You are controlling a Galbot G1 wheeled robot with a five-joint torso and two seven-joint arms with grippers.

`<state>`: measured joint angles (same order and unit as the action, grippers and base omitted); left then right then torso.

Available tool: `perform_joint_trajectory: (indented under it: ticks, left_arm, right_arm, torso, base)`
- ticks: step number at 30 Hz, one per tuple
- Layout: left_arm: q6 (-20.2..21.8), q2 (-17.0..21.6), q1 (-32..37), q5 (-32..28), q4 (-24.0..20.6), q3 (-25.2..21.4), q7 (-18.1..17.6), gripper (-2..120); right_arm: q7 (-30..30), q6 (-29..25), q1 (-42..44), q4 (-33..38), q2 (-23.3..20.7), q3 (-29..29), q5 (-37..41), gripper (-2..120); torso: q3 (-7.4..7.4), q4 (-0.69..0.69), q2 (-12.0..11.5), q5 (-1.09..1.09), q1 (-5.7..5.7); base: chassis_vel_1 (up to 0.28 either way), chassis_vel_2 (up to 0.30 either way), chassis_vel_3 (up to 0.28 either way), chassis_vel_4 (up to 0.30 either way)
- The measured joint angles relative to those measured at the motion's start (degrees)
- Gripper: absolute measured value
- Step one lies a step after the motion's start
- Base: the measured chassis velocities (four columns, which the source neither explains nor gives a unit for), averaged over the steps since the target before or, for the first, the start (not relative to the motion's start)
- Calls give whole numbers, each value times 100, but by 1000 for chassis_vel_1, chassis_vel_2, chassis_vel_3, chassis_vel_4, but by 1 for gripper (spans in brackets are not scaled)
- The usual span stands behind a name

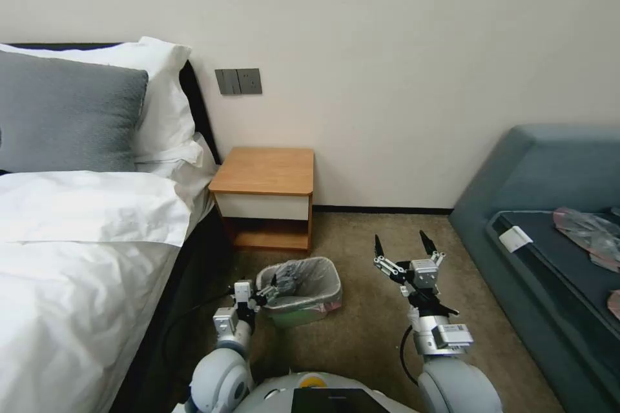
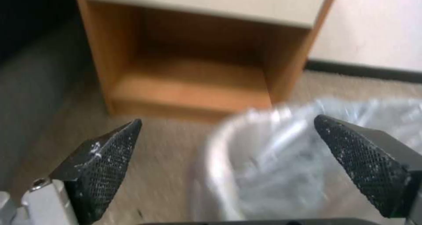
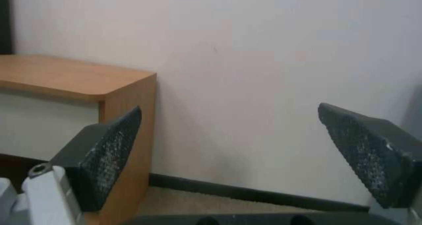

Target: Pick up the garbage bag from the table and place it over the trash can.

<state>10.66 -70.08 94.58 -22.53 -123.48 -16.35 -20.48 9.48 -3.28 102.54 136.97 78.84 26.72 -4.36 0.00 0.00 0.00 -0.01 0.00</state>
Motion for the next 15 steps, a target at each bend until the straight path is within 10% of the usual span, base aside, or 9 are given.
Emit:
perform_joint_trajectory:
  ticks: [7,15]
  left_arm:
    - [-1649,108,94,1060,287,-685,439,100]
    - [-2595,51,569,1077,-210,-914,1119,100]
  right_arm:
    - [-99,-364,205,-274,275,36,77,100]
    - [-26,-895,736,-373,561,216,122,100]
  torso:
    - [0,0,0,0,0]
    - [0,-2,0,0,0]
  base:
    - [0,0,0,0]
    - [0,0,0,0]
